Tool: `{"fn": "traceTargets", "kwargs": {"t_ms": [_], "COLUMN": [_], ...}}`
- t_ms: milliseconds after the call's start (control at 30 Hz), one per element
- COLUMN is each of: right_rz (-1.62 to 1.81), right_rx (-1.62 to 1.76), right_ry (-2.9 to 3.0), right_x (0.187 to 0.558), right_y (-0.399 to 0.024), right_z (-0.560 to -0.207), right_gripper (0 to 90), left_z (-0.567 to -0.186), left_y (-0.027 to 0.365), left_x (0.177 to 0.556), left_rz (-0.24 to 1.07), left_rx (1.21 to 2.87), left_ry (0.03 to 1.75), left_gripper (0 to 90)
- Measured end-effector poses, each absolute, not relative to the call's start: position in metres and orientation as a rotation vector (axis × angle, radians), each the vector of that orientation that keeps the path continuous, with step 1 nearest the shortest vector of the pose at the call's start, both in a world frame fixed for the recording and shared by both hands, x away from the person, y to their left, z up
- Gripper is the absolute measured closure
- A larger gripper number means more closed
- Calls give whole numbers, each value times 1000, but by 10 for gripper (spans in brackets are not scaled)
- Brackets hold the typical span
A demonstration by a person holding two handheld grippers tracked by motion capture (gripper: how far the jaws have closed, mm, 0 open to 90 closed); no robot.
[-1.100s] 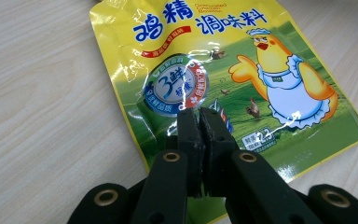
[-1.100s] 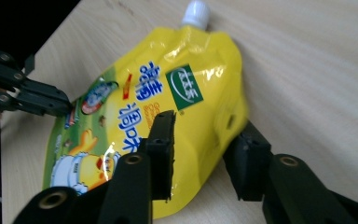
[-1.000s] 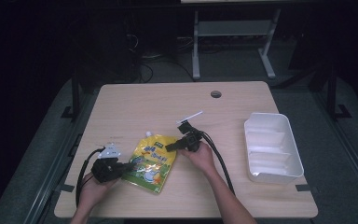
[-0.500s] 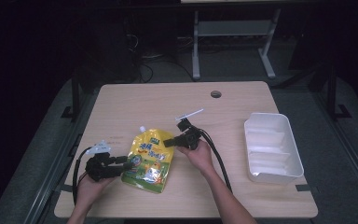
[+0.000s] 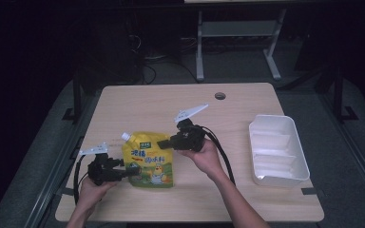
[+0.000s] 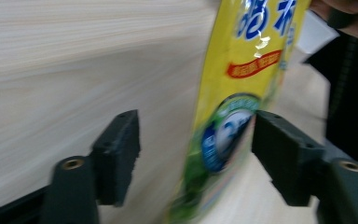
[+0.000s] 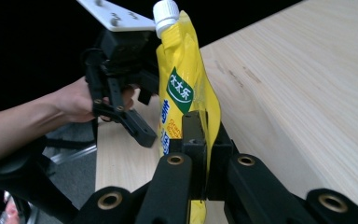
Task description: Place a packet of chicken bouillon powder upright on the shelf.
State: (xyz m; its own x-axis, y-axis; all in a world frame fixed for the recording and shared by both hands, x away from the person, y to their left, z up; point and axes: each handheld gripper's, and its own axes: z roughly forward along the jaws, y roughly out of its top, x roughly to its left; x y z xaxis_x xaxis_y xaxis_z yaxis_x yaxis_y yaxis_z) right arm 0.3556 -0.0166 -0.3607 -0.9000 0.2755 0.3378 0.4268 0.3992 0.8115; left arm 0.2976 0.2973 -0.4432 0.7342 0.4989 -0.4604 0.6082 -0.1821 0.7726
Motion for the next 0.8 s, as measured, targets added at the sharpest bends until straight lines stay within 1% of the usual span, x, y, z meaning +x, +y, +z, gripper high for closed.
{"fn": "traceTargets", "kwargs": {"t_ms": [67,167,267,300,367,433,467,567,667,733,800], "right_rz": [-1517,-1522,-1519,-1514,-1511,-1506,-1513,-1503,-1466,-1442,-1440], "right_rx": [-603,-596,-594,-596,-600,-609,-614,-632,-634,-625,-615], "right_ry": [-2516,-2523,-2513,-2524,-2526,-2515,-2496,-2472,-2479,-2479,-2471], "right_x": [351,349,348,348,348,349,350,351,352,353,353], "right_y": [-16,-18,-20,-22,-23,-26,-28,-30,-28,-24,-23], "right_z": [-356,-354,-353,-353,-354,-357,-359,-365,-371,-375,-376], "right_gripper": [892,890,889,886,881,854,836,740,703,705,727], "left_z": [-442,-440,-437,-437,-437,-436,-435,-433,-432,-433,-433], "left_y": [295,293,288,286,284,282,282,279,276,274,273], "left_x": [296,294,291,291,290,289,288,287,286,286,285], "left_rz": [-134,-145,-122,-120,-120,-108,-103,-91,-94,-91,-86], "left_rx": [1832,1845,1885,1902,1911,1921,1926,1931,1933,1945,1953], "left_ry": [827,789,761,750,742,735,727,710,695,692,693], "left_gripper": [508,618,680,723,728,740,742,747,752,753,753]}}
